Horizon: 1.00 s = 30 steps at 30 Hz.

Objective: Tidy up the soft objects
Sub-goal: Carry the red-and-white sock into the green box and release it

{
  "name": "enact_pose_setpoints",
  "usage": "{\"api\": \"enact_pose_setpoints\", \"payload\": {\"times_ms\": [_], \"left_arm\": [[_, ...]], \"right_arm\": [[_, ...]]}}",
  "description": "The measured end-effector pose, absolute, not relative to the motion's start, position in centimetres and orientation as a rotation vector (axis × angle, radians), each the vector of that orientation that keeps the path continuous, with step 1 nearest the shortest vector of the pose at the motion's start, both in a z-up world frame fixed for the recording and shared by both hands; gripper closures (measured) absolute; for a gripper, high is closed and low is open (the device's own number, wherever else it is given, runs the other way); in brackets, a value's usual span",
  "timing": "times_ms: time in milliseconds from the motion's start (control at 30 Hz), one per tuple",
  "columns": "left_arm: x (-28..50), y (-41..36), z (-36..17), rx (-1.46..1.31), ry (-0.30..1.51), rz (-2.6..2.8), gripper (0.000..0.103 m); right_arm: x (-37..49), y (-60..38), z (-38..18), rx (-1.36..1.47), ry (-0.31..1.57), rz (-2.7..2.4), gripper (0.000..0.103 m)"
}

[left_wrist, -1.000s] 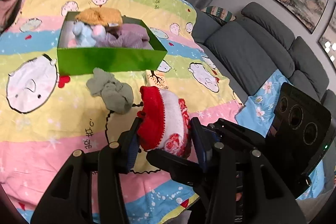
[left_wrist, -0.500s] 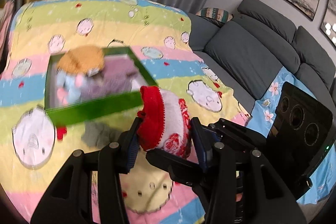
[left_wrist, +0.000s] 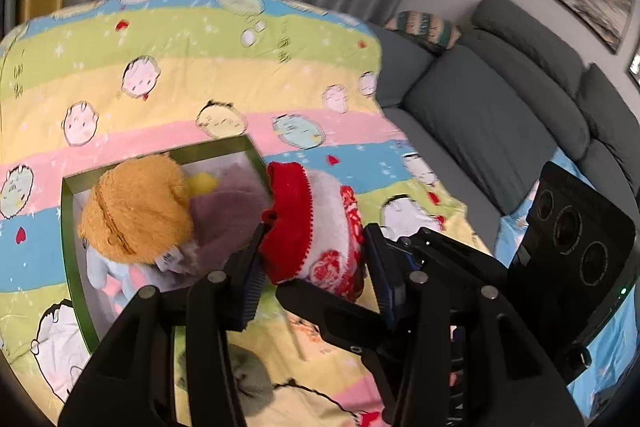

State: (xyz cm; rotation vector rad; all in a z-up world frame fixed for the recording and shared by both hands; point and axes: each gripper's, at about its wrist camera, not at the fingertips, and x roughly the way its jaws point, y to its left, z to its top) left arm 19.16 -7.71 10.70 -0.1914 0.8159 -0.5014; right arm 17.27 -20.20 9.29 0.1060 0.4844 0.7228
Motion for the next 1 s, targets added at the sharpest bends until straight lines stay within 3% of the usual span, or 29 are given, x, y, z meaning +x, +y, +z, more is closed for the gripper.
{"api": "enact_pose_setpoints", "payload": {"times_ms": [367, 567, 667, 700, 733, 833, 1000], "left_arm": [[25.7, -4.6, 2.1, -0.297, 1.016, -0.386, 0.054], [26.5, -3.8, 1.6, -0.292, 1.013, -0.333, 0.054], [26.6, -4.2, 1.6, -0.235, 1.024, -0.298, 0.035], [26.5, -4.4, 1.7, -0.210, 1.024, -0.284, 0.021], [26.4, -4.6, 1.9, -0.185, 1.023, -0.273, 0.013], [25.7, -4.7, 2.3, -0.145, 1.015, -0.254, 0.011], [24.5, -3.6, 2.9, -0.183, 1.035, -0.235, 0.001]], "right_arm": [[24.7, -16.0, 1.8, 0.053, 0.721, 0.689, 0.056], [26.2, -14.6, 1.0, 0.019, 0.743, 0.666, 0.055], [26.3, -14.0, 1.1, -0.014, 0.762, 0.650, 0.049], [26.1, -14.0, 1.1, -0.027, 0.766, 0.641, 0.048], [25.7, -14.2, 1.3, -0.037, 0.767, 0.631, 0.045], [24.5, -15.7, 1.7, -0.020, 0.763, 0.613, 0.035], [22.0, -19.2, 2.3, 0.032, 0.751, 0.574, 0.034]]}}
